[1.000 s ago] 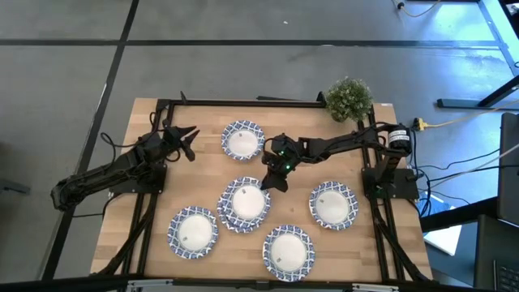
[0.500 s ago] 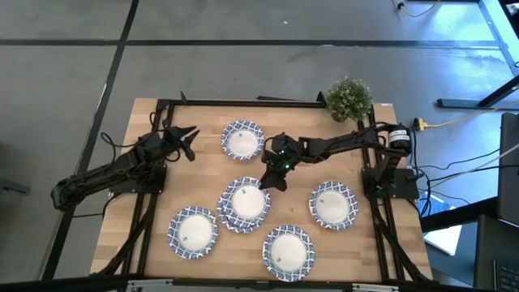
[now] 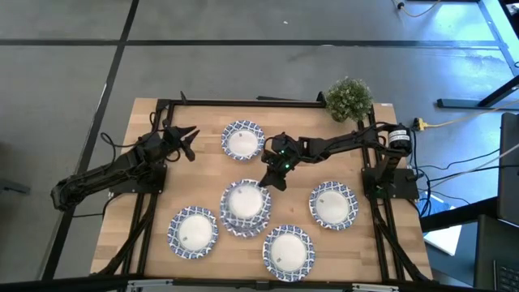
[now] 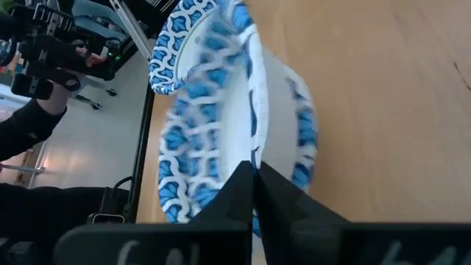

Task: Nest bowls inside each other
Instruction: Stack the blue bowl on top of the blue bowl

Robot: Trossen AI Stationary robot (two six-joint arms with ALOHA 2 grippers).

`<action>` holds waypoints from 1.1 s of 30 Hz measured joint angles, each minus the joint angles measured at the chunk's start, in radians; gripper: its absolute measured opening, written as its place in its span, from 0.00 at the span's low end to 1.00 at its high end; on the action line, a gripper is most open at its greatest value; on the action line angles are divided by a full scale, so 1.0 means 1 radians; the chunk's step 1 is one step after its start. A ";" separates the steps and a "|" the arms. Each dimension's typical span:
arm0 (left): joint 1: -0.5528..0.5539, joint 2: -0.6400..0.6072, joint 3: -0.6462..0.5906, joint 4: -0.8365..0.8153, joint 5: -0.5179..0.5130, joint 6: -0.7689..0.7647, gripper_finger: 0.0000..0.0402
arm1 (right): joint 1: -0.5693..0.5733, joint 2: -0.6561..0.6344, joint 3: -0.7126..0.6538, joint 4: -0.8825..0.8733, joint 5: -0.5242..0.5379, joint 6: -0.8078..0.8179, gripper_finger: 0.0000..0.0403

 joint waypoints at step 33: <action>0.000 0.000 0.000 0.000 0.000 0.000 0.21 | 0.026 0.000 0.085 -0.008 -0.198 0.071 0.00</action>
